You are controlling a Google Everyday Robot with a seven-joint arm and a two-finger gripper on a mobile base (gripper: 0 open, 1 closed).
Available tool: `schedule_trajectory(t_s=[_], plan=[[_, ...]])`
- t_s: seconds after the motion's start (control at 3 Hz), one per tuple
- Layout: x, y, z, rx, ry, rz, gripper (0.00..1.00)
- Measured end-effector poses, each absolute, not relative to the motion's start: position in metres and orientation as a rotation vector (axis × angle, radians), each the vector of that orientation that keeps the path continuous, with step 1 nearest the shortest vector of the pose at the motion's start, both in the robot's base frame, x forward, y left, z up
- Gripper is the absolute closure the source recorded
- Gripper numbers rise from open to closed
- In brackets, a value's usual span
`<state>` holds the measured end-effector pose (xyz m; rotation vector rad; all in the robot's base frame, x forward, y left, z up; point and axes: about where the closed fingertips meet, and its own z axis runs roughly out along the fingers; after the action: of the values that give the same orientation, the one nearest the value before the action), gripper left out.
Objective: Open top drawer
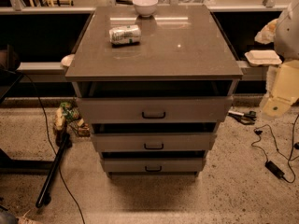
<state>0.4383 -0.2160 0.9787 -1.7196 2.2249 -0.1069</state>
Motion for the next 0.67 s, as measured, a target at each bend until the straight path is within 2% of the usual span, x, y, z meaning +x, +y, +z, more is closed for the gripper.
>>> schedule_trajectory(t_s=[0.67], plan=[[0.4386,-0.2148,0.9789,-1.732,2.229,-0.147,0.0]])
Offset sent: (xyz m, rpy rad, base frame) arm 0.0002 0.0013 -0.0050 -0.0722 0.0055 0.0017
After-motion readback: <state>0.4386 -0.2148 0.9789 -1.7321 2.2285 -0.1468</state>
